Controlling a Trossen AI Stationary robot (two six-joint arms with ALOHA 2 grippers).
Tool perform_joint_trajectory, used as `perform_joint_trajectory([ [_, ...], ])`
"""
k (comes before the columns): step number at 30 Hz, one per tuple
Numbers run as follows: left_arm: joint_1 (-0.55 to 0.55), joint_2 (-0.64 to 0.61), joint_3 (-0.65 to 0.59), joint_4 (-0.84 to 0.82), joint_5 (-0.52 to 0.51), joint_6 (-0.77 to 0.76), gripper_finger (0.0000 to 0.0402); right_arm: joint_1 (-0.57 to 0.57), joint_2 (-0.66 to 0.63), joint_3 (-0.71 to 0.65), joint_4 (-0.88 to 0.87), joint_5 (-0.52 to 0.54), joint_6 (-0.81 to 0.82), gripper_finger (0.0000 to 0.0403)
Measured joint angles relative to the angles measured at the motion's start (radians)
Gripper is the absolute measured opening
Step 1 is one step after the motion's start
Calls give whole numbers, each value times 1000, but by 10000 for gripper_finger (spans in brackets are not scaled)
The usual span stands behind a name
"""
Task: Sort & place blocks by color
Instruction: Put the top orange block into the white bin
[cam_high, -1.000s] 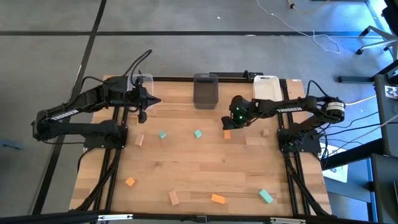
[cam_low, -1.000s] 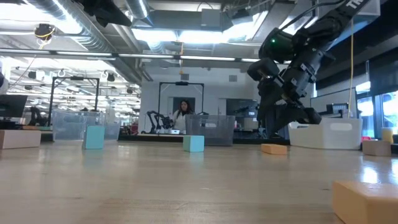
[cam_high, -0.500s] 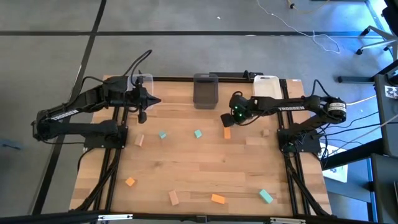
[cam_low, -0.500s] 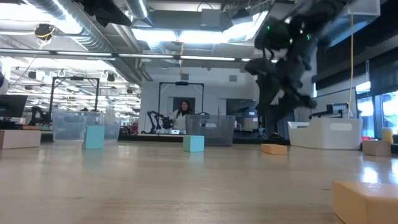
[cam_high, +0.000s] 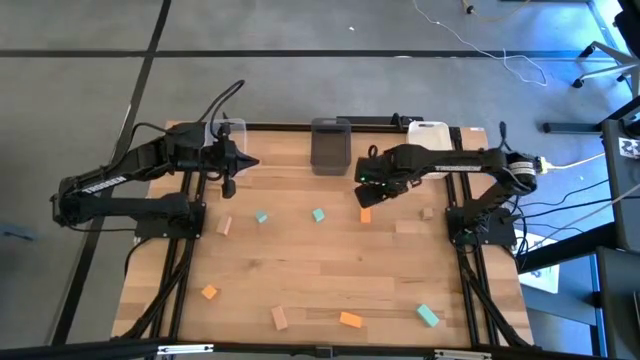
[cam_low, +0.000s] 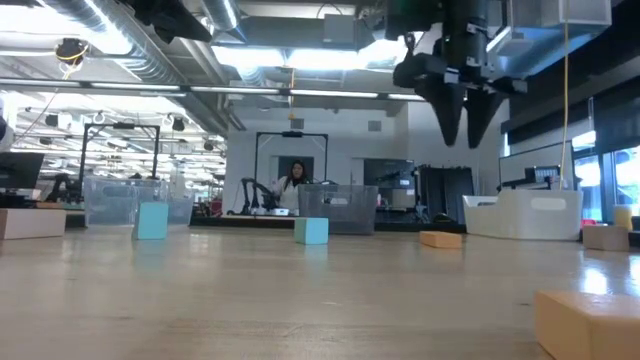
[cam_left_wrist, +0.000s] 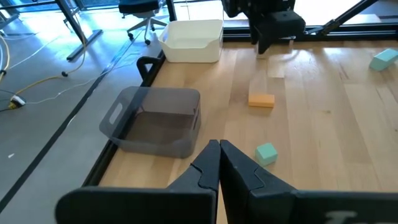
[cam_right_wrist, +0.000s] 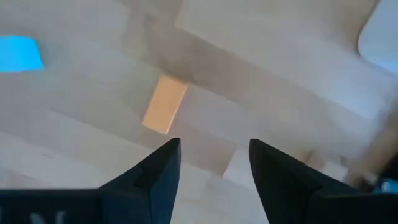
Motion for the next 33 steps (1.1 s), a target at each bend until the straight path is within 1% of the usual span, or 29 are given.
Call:
perform_joint_trajectory([
  [4, 0, 0, 0, 0, 0, 0, 0, 3, 78, 52, -16, -84, 10, 191],
  [6, 0, 0, 0, 0, 0, 0, 0, 1, 103, 64, 3, -127, -24, 191],
  [13, 0, 0, 0, 0, 0, 0, 0, 1, 153, 72, 164, -142, -45, 191],
  [19, 0, 0, 0, 0, 0, 1, 0, 1, 156, 73, 321, -137, -34, 190],
  [22, 0, 0, 0, 0, 0, 1, 0, -1, 156, 73, 322, -230, -40, 190],
  [24, 0, 0, 0, 0, 0, 1, 0, -7, 156, 73, 305, -256, -41, 190],
  [28, 0, 0, 0, 0, 0, 1, 0, -13, 156, 73, 258, -254, 27, 190],
  [31, 0, 0, 0, 0, 0, 4, 0, -13, 156, 73, 226, -219, 74, 190],
  [33, 0, 0, 0, 0, 0, 18, 0, -13, 156, 72, 216, -197, 77, 190],
])
